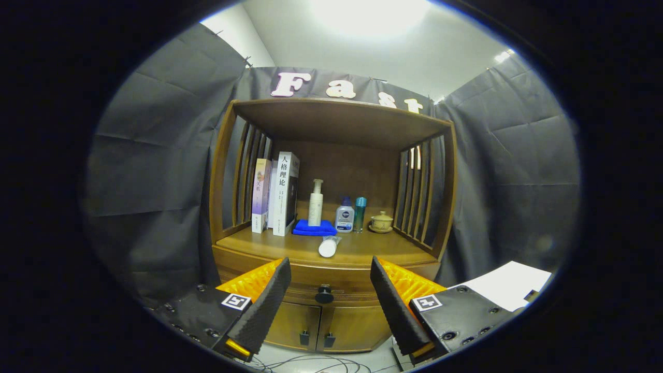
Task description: Pull open the drawer, take out the items inside it, and place them on the countertop above the cabinet.
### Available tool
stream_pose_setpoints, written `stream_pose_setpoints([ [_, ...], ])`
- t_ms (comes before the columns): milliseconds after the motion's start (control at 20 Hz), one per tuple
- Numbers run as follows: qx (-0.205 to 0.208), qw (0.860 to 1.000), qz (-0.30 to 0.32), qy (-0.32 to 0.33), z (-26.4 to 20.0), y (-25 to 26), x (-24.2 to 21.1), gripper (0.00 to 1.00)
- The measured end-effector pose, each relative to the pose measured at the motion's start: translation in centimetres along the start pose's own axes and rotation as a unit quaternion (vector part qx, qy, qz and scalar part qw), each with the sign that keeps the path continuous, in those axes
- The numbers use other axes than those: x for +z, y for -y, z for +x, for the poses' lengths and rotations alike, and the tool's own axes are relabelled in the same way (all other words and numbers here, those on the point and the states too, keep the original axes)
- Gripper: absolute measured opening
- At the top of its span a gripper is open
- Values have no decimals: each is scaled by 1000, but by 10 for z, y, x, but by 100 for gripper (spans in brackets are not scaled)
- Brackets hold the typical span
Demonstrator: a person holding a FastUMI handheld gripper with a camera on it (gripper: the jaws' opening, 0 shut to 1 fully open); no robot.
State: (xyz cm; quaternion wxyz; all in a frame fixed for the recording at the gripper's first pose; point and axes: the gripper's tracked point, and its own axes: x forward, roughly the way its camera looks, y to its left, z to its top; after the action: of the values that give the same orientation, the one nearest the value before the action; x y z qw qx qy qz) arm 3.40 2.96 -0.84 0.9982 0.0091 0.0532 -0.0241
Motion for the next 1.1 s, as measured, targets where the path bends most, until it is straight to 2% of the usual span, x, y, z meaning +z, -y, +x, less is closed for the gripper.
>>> stream_pose_setpoints([
  [450,-23,999,20,18,-46,15,30,98],
  [1100,-38,999,-6,18,-61,18,35,98],
])
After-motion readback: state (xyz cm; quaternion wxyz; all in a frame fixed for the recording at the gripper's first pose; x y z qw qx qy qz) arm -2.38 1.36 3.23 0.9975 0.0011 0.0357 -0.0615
